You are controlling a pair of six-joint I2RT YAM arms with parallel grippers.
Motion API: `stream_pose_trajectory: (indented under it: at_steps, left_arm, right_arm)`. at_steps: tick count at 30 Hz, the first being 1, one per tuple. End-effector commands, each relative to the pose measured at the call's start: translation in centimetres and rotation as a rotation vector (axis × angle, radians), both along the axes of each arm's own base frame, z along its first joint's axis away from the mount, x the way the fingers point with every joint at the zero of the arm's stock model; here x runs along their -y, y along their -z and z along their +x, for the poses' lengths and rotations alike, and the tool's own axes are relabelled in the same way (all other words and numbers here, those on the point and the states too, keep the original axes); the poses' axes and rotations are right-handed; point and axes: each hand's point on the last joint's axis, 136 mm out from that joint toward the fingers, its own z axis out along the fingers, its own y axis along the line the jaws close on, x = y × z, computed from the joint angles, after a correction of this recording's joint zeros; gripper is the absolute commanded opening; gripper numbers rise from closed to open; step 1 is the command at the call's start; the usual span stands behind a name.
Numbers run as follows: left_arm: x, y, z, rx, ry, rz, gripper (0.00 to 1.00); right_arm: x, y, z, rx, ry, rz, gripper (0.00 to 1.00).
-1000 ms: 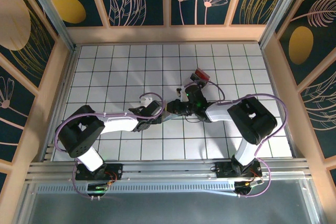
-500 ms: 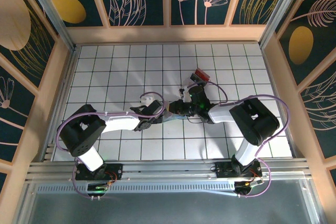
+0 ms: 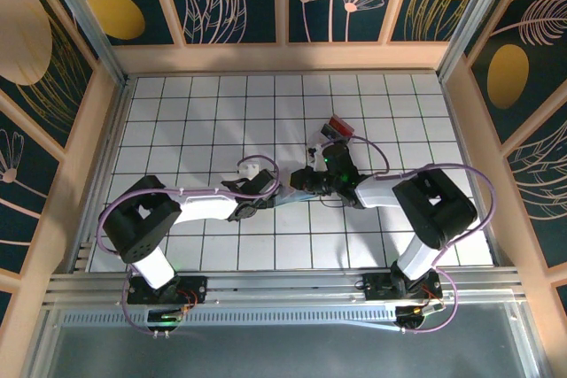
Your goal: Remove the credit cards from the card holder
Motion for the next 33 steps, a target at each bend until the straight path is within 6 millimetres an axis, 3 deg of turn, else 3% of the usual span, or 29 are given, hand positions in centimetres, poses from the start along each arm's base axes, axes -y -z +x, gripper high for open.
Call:
stream_pose_trajectory:
  at_steps: [1,10,21,27,33]
  left_arm:
    - [-3.2,3.3,-2.0,-0.107,-0.017,0.152,0.99]
    - [-3.9,3.1,-1.7,-0.098,-0.013,0.176,0.99]
    - [-6.0,2.1,0.0,-0.066,-0.051,0.187,0.99]
    - [-6.0,1.6,0.6,-0.054,-0.043,0.201,0.99]
    - [-6.7,-0.5,1.5,0.012,-0.039,0.222,0.99]
  right_arm:
    - [1.0,-0.7,0.7,0.039,0.037,-0.037,0.08]
    - [2.9,-1.8,1.5,0.102,0.100,-0.149,0.00]
    - [5.5,-4.4,2.6,0.223,0.176,-0.280,0.00]
    - [6.9,-5.8,3.9,0.294,0.200,-0.400,0.00]
    - [8.2,-7.1,5.4,0.365,0.237,-0.512,0.00]
